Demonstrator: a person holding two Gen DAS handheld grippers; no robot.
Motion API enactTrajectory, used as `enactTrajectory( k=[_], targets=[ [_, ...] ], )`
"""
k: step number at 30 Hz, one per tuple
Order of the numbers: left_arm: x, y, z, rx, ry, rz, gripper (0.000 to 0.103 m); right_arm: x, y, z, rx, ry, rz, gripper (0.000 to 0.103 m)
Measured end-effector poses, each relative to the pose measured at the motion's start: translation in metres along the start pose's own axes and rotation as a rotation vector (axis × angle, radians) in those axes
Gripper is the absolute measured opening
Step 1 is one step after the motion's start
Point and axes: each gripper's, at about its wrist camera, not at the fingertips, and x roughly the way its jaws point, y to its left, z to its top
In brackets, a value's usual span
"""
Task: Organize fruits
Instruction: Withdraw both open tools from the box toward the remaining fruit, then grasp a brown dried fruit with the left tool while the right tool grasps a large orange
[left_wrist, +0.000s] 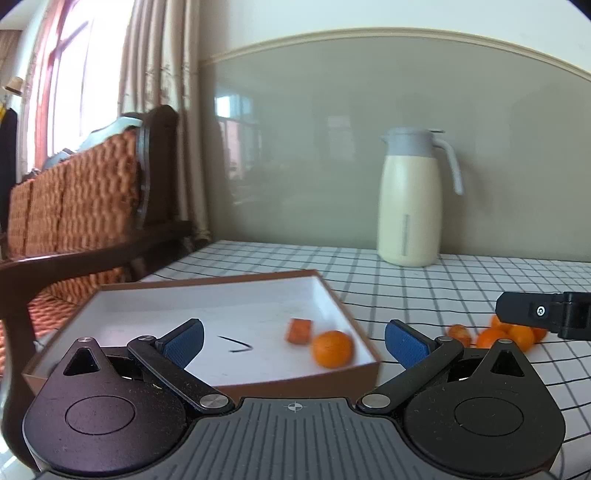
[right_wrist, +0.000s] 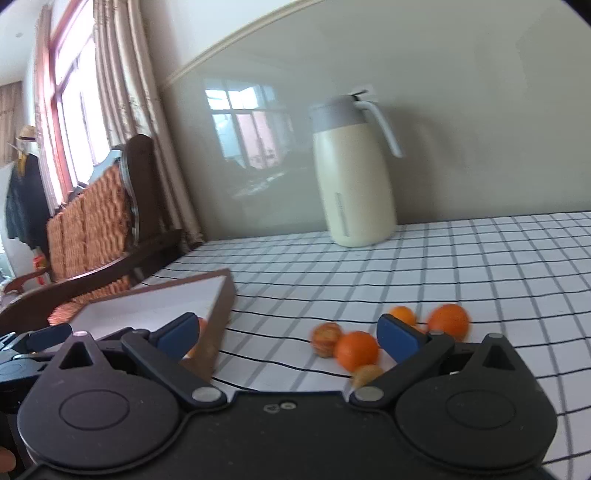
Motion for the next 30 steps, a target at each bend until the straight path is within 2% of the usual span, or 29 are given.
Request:
enactTrajectory(
  k=[10, 15, 30],
  targets=[
    [0.008, -0.042, -0.004, 0.029, 0.031, -0.102, 0.103, -0.015, -0.036, -0.006, 0.032, 0.003, -0.132, 0.097],
    [0.011, -0.062, -0.007, 0.050, 0.049, -0.141, 0.103, -0.019, -0.051, -0.009, 0.048, 0.010, -0.178, 0.093],
    [0.020, -0.096, -0.012, 0.058, 0.087, -0.211, 0.103, -0.026, -0.075, -0.012, 0.066, 0.023, -0.223, 0.077]
  ],
)
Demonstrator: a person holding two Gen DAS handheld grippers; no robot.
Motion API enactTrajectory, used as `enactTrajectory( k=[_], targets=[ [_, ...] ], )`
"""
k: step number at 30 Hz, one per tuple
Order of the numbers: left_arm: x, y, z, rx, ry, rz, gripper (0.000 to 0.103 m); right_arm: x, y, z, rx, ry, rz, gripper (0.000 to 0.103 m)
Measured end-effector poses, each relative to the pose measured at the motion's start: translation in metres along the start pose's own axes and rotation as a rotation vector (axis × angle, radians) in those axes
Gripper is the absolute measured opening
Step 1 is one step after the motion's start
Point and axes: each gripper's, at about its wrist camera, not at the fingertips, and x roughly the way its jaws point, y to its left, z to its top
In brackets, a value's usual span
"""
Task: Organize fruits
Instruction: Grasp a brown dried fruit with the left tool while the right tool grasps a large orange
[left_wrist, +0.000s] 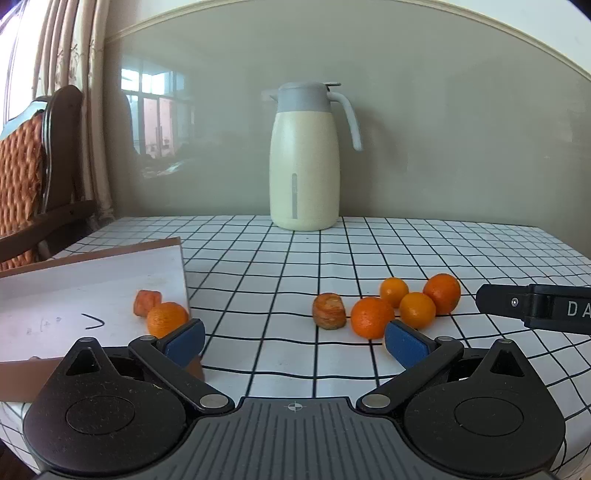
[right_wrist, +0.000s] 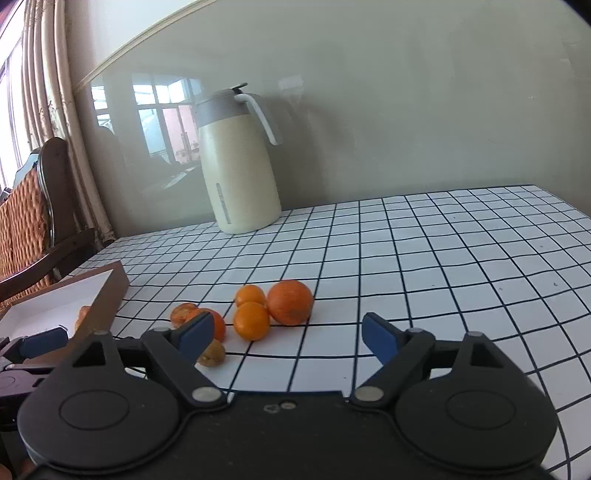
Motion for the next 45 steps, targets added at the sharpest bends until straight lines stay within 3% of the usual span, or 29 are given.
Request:
enactTrajectory(
  k=[9, 13, 29, 45],
  targets=[
    [0.011, -0.007, 0.001, 0.001, 0.004, 0.005, 0.103, 0.004, -0.002, 0.001, 0.011, 0.002, -0.003, 0.070],
    [0.018, -0.006, 0.004, 0.005, 0.019, 0.017, 0.087, 0.006, -0.001, 0.002, 0.012, -0.001, -0.001, 0.069],
    [0.051, -0.004, 0.012, -0.011, 0.076, 0.016, 0.075, 0.025, 0.000, 0.008, 0.020, 0.010, -0.017, 0.052],
    [0.080, -0.012, 0.019, 0.006, 0.116, -0.033, 0.061, 0.052, -0.002, 0.019, 0.050, 0.037, -0.038, 0.047]
  ],
)
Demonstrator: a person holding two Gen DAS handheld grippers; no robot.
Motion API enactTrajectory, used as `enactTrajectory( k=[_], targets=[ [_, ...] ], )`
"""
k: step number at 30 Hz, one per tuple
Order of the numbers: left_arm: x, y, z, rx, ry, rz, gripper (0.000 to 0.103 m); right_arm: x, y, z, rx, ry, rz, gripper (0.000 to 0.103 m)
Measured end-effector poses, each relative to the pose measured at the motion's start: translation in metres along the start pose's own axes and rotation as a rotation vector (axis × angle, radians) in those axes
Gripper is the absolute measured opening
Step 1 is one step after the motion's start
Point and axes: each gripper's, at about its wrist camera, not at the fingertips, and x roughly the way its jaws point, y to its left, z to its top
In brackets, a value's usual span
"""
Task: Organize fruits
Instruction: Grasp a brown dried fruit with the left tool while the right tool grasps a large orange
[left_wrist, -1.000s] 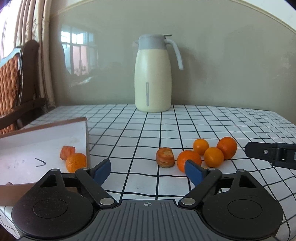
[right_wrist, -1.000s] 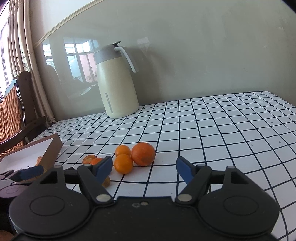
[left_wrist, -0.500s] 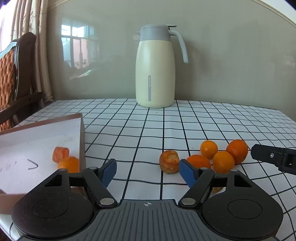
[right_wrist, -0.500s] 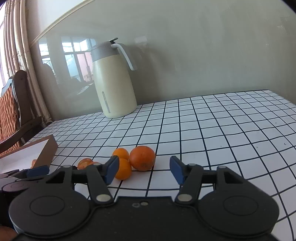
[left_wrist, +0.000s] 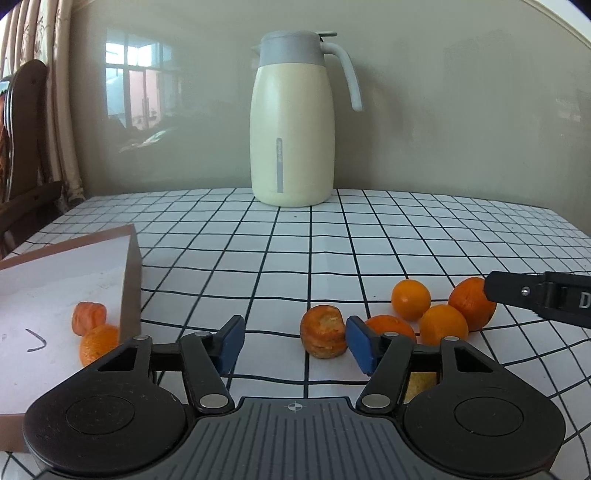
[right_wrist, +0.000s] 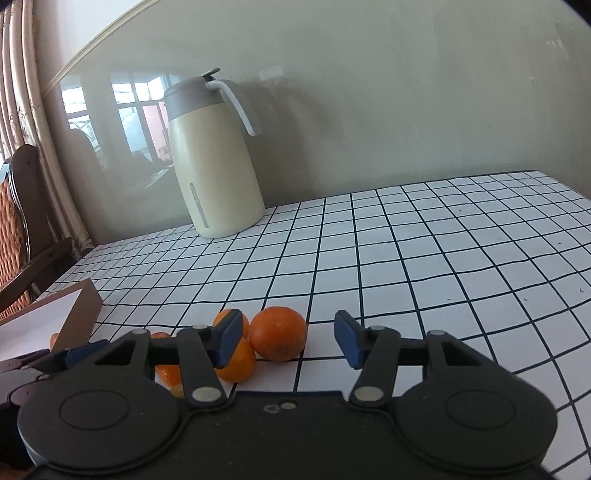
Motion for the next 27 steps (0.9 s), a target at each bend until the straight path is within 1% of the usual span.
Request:
enactTrajectory(
  k=[5, 7, 10, 13, 20, 23, 24, 25, 26, 27],
  targets=[
    [0.003, -0.003, 0.001, 0.008, 0.003, -0.011, 0.056, 0.010, 0.001, 0.003, 0.009, 0.016, -0.005, 0.044],
    [0.004, -0.003, 0.000, 0.003, 0.015, -0.022, 0.053, 0.014, 0.001, 0.004, 0.016, 0.026, 0.001, 0.043],
    [0.006, -0.003, -0.001, -0.003, 0.028, -0.026, 0.052, 0.023, 0.004, 0.005, 0.013, 0.047, -0.012, 0.041],
    [0.012, -0.003, -0.002, -0.008, 0.065, -0.038, 0.050, 0.031, 0.003, 0.005, 0.047, 0.069, -0.003, 0.041],
    [0.015, -0.005, 0.001, -0.003, 0.065, -0.038, 0.050, 0.039, 0.006, 0.002, 0.065, 0.099, 0.018, 0.040],
    [0.018, -0.005, 0.004, -0.012, 0.065, -0.036, 0.050, 0.040, 0.006, 0.003, 0.067, 0.100, 0.027, 0.036],
    [0.019, -0.005, 0.004, -0.014, 0.064, -0.036, 0.049, 0.040, 0.007, 0.002, 0.066, 0.099, 0.031, 0.034],
    [0.019, -0.006, 0.004, -0.012, 0.064, -0.044, 0.042, 0.040, 0.008, 0.002, 0.062, 0.098, 0.032, 0.034],
    [0.020, -0.008, 0.004, -0.002, 0.062, -0.051, 0.039, 0.040, 0.008, 0.002, 0.059, 0.096, 0.031, 0.033],
    [0.019, -0.011, 0.004, 0.017, 0.057, -0.052, 0.034, 0.039, 0.008, 0.002, 0.060, 0.094, 0.032, 0.033]
  ],
)
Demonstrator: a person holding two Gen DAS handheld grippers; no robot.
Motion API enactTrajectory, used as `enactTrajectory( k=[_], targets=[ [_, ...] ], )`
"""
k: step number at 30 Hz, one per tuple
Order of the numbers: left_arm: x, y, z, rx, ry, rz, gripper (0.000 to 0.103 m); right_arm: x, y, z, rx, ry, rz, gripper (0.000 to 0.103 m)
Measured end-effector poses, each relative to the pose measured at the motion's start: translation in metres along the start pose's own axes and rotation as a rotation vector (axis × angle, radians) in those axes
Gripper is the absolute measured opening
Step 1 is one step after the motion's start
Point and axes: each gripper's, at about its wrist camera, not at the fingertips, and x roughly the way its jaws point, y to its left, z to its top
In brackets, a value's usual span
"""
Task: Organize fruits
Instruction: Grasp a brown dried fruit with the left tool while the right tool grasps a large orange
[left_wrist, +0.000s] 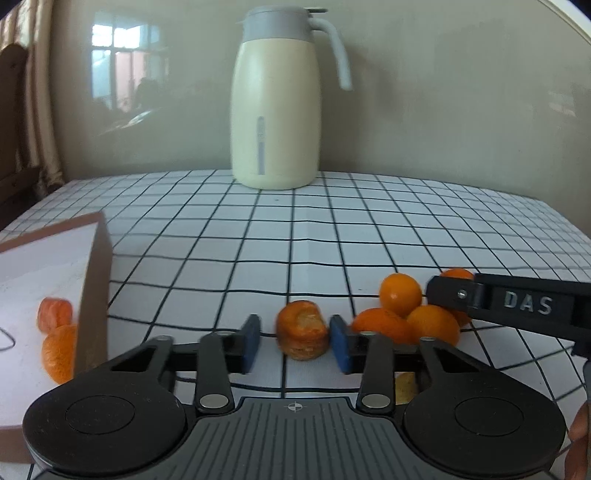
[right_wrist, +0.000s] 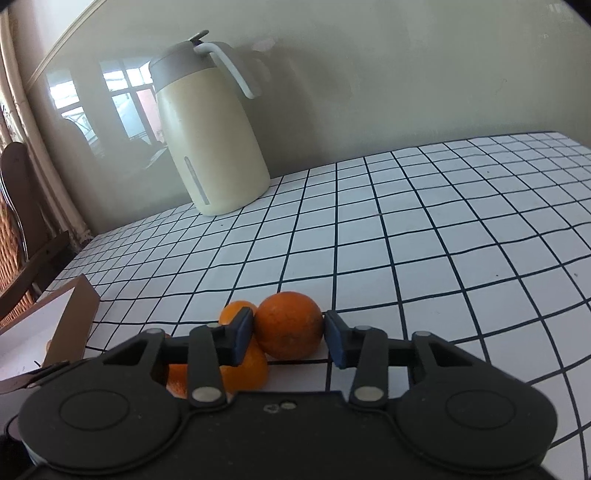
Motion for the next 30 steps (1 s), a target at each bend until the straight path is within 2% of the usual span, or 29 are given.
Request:
enactTrajectory(
  k=[3, 7, 13, 24, 30],
  targets=[
    [-0.002, -0.006, -0.001, 0.037, -0.011, 0.015, 0.032, -0.002, 0.000, 0.000, 0.002, -0.006, -0.002, 0.033],
    [-0.002, -0.001, -0.001, 0.007, -0.004, -0.006, 0.032, -0.008, -0.001, -0.001, -0.012, -0.019, -0.004, 0.033],
    [-0.010, 0.000, -0.006, 0.024, -0.012, 0.000, 0.032, -0.025, -0.005, -0.001, -0.038, -0.051, -0.004, 0.033],
    [-0.033, 0.015, -0.022, 0.044, -0.008, 0.012, 0.032, -0.050, 0.000, -0.017, -0.110, -0.035, 0.045, 0.033],
    [-0.040, 0.011, -0.031, 0.080, -0.038, 0.039, 0.032, -0.055, 0.009, -0.027, -0.145, -0.014, 0.064, 0.033]
  ],
)
